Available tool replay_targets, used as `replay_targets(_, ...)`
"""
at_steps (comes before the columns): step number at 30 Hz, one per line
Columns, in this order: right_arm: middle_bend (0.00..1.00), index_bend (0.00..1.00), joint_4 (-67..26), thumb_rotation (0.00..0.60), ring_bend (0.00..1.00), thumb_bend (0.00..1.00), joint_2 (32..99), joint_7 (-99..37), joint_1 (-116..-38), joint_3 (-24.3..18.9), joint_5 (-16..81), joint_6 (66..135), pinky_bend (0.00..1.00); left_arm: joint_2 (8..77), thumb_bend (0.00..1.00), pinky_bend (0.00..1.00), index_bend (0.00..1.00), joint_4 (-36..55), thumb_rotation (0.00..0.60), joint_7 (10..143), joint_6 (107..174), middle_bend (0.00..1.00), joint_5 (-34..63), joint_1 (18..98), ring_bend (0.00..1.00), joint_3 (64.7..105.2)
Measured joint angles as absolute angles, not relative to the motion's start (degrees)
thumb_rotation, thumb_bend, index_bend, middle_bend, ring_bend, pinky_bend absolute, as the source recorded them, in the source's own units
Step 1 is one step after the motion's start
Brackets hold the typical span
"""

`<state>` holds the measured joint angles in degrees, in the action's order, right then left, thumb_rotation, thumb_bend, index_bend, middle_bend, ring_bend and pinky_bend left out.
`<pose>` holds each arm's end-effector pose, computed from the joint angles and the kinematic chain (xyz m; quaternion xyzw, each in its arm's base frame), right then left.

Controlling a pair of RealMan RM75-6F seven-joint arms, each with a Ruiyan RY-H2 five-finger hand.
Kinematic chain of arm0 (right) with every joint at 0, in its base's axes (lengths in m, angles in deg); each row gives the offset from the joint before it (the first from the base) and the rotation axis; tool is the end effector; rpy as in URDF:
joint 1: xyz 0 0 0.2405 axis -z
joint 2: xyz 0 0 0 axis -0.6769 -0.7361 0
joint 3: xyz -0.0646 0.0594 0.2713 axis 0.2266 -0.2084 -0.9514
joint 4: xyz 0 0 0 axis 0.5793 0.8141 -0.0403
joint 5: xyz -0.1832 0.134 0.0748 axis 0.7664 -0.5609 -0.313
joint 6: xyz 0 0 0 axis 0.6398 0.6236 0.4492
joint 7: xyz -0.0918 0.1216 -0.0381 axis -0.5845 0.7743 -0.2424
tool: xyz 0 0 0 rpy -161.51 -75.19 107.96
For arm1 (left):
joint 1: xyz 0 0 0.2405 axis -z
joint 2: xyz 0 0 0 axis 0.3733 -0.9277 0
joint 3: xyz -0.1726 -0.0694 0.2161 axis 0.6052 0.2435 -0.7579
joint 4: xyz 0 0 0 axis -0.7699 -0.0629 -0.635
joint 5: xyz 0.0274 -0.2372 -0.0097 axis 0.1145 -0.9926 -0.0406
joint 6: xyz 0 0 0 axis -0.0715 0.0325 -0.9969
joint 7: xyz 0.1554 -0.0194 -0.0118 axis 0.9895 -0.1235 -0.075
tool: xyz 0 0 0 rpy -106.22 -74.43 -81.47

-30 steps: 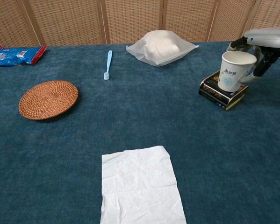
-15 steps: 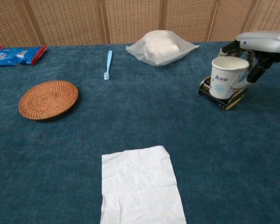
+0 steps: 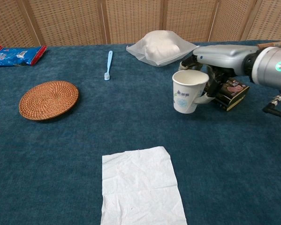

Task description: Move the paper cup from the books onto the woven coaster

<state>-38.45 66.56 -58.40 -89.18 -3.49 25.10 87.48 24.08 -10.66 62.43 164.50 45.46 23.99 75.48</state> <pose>-0.1338 -0.3805 -0.0397 0.7676 -0.3800 0.3430 0.3858 -0.3422 0.1639 0.1318 -0.5646 -0.4604 -0.4590 0.5085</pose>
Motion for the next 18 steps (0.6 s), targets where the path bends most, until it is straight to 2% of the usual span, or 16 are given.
replay_targets(10,0.31,0.32,-32.9,0.600,0.33,0.27,73.6,-61.9,-95.3,-5.9,19.2,86.2,0.49,24.2,0.48,0.00,0.14,-9.0,0.600,60.2,165.7,0.11,45.2,22.6,0.00,74.6)
replay_targets(18,0.30,0.32,-26.8,0.600,0.33,0.26,78.4,-64.1,-98.5,-6.0,15.8,85.3,0.48,24.0,0.48,0.00,0.14,-8.1,0.600,59.0,167.1,0.11,44.7,21.3,0.00,74.4)
